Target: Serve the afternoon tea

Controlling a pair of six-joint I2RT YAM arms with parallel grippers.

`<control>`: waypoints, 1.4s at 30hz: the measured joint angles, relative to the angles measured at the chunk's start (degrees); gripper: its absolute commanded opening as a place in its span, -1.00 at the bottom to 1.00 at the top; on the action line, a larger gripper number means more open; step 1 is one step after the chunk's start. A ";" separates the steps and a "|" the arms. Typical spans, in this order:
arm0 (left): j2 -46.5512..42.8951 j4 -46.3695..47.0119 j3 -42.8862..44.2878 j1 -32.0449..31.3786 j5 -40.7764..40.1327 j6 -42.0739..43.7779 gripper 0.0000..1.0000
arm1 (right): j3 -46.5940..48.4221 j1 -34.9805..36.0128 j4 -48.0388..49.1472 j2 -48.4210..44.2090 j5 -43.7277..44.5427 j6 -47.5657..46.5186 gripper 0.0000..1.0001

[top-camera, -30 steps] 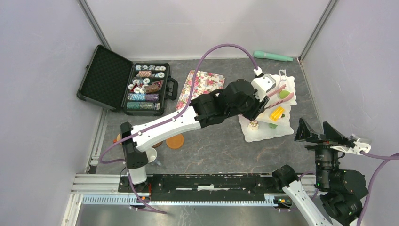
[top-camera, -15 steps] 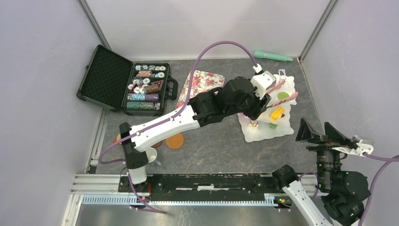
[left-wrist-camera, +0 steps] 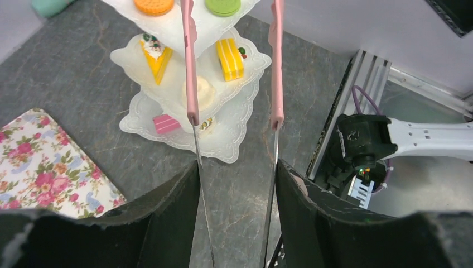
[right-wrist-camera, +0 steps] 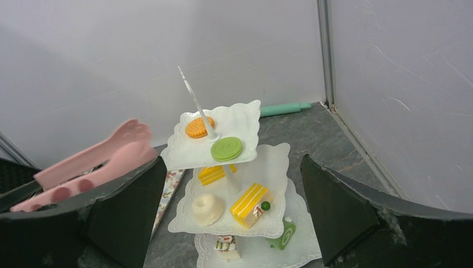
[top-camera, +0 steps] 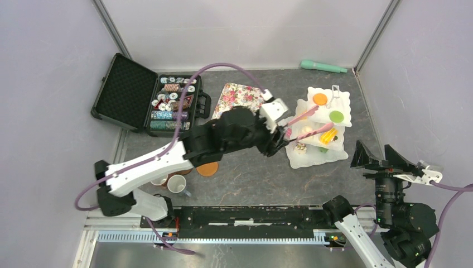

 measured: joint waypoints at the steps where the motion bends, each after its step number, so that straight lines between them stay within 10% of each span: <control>1: -2.36 0.96 -2.25 0.00 -0.31 0.00 0.15 | -0.09 0.00 0.11 0.00 0.02 -0.02 0.96; 14: -10.91 5.86 -15.08 4.04 -29.44 -4.74 0.50 | -3.39 0.00 1.31 0.00 -0.44 0.00 0.96; 23: -1.68 14.58 -29.90 21.20 -22.80 -12.50 0.33 | -3.30 0.00 1.22 0.00 -0.42 0.02 0.96; 30: 4.39 15.76 -28.26 21.24 -16.41 -14.21 0.35 | -1.51 0.00 0.42 0.00 -0.39 0.02 0.96; 42: 17.42 11.45 -26.75 16.63 -8.09 -15.08 -0.17 | -3.30 0.00 0.83 0.00 -0.92 0.22 0.96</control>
